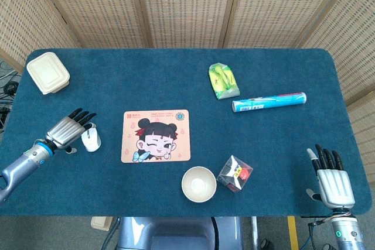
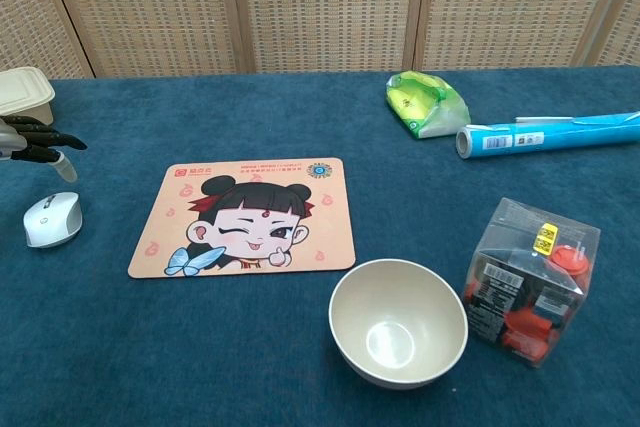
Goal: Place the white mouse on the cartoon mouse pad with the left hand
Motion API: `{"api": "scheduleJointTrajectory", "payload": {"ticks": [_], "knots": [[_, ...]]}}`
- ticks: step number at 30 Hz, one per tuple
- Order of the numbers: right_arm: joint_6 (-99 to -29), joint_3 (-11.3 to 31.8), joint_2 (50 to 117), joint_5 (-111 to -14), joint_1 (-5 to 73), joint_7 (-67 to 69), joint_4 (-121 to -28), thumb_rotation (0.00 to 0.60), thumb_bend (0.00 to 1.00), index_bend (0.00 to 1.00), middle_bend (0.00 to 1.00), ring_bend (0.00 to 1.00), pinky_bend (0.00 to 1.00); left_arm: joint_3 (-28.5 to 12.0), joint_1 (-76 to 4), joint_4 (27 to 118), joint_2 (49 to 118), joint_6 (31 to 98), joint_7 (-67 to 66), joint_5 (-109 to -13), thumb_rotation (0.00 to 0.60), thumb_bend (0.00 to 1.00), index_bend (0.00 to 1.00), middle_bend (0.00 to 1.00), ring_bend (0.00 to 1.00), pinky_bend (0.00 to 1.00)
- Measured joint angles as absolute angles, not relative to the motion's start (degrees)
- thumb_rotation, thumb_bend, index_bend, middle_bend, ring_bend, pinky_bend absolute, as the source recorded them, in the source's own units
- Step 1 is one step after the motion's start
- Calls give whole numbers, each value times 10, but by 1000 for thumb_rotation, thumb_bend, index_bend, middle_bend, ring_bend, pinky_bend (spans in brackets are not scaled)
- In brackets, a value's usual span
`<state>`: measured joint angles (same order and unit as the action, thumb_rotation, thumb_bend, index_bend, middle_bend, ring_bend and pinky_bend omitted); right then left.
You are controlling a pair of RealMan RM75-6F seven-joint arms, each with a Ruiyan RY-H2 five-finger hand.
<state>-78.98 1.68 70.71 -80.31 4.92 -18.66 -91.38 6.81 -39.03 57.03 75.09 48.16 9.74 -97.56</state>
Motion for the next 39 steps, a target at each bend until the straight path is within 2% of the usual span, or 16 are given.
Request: {"api": "scheduleJointTrajectory", "payload": {"ticks": [30, 39], "knots": [[-787, 17, 707, -796, 50, -187, -912, 600, 105, 0, 0, 0, 0, 75, -416, 549, 790, 443, 84, -946, 600, 153, 238, 0, 0, 0], [-787, 17, 707, -796, 50, -187, -911, 600, 105, 0, 0, 0, 0, 77, -418, 550, 794, 441, 82, -942, 600, 178, 308, 0, 0, 0]]}}
